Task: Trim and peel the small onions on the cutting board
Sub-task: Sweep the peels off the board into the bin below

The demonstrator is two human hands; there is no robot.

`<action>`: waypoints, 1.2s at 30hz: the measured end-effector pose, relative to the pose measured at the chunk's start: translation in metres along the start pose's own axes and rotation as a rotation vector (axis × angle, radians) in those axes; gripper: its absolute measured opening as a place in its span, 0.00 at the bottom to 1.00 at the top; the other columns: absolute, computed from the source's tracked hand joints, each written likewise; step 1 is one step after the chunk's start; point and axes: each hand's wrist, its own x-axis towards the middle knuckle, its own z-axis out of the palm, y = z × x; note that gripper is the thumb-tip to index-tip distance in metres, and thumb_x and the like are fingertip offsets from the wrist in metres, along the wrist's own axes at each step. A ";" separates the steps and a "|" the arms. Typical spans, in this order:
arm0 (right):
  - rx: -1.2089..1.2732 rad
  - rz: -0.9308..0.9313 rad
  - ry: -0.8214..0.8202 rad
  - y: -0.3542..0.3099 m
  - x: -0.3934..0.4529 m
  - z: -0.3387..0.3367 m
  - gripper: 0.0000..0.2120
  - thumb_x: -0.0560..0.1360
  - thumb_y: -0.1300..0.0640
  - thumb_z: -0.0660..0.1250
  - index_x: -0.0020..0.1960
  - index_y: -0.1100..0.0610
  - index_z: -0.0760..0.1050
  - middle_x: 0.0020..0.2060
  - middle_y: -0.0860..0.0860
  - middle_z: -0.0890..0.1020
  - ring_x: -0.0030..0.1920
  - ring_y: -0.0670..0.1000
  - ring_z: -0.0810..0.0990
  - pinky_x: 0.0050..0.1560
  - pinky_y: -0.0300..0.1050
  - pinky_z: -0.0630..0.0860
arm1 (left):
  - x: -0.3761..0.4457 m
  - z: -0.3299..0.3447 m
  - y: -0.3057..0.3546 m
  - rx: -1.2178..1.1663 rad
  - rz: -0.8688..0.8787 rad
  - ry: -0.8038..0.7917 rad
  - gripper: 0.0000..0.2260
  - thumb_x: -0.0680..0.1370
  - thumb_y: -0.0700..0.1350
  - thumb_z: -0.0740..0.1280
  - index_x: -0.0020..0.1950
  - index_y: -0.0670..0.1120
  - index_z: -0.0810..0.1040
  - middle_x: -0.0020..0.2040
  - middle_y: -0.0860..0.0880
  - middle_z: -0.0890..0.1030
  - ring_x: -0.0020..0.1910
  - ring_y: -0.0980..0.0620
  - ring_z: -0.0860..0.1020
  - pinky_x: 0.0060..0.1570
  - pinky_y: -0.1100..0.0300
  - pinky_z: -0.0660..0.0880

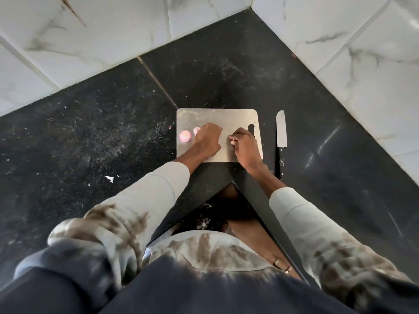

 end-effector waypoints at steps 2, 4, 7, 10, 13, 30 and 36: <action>-0.002 0.034 0.018 -0.006 -0.002 0.003 0.11 0.78 0.70 0.73 0.58 0.62 0.87 0.54 0.55 0.85 0.53 0.54 0.85 0.61 0.46 0.82 | -0.002 -0.001 -0.003 0.016 0.016 -0.016 0.20 0.82 0.35 0.68 0.74 0.39 0.74 0.70 0.39 0.76 0.67 0.39 0.77 0.67 0.47 0.78; 0.001 0.084 0.046 -0.007 -0.004 0.005 0.10 0.78 0.71 0.73 0.54 0.61 0.88 0.51 0.54 0.87 0.48 0.54 0.86 0.56 0.48 0.84 | -0.003 -0.002 -0.003 0.023 0.027 -0.027 0.20 0.81 0.35 0.69 0.73 0.39 0.76 0.69 0.39 0.77 0.66 0.38 0.78 0.66 0.46 0.79; -0.018 0.152 0.074 -0.010 -0.006 0.012 0.09 0.78 0.69 0.74 0.51 0.59 0.89 0.48 0.54 0.87 0.44 0.52 0.85 0.53 0.47 0.85 | 0.000 -0.003 -0.007 0.000 0.035 -0.057 0.18 0.79 0.36 0.70 0.69 0.39 0.78 0.66 0.39 0.79 0.63 0.39 0.79 0.62 0.45 0.81; -0.020 0.221 0.107 -0.015 -0.004 0.016 0.05 0.77 0.64 0.74 0.47 0.56 0.87 0.46 0.51 0.87 0.43 0.49 0.83 0.53 0.45 0.82 | 0.002 -0.005 -0.009 -0.007 0.047 -0.058 0.15 0.77 0.37 0.71 0.64 0.41 0.81 0.60 0.41 0.81 0.57 0.40 0.81 0.54 0.48 0.83; 0.119 0.440 0.183 -0.019 -0.005 0.020 0.05 0.73 0.63 0.75 0.44 0.53 0.84 0.41 0.44 0.87 0.44 0.45 0.84 0.52 0.34 0.78 | -0.002 -0.004 -0.008 -0.105 0.007 -0.100 0.20 0.79 0.39 0.68 0.72 0.43 0.77 0.67 0.42 0.80 0.65 0.40 0.79 0.61 0.50 0.80; 1.731 0.738 0.129 -0.052 -0.209 0.023 0.09 0.82 0.73 0.65 0.55 0.63 0.81 0.42 0.53 0.88 0.44 0.47 0.87 0.51 0.37 0.84 | -0.219 0.099 0.029 -0.818 -0.157 0.078 0.11 0.86 0.40 0.64 0.63 0.42 0.84 0.50 0.47 0.87 0.43 0.53 0.88 0.44 0.50 0.87; 1.530 0.847 0.047 -0.016 -0.282 0.108 0.09 0.81 0.72 0.68 0.55 0.61 0.83 0.44 0.54 0.88 0.44 0.47 0.87 0.51 0.38 0.83 | -0.269 0.178 0.002 -0.883 -0.438 -0.030 0.11 0.86 0.39 0.63 0.65 0.40 0.83 0.53 0.42 0.87 0.46 0.51 0.88 0.44 0.51 0.87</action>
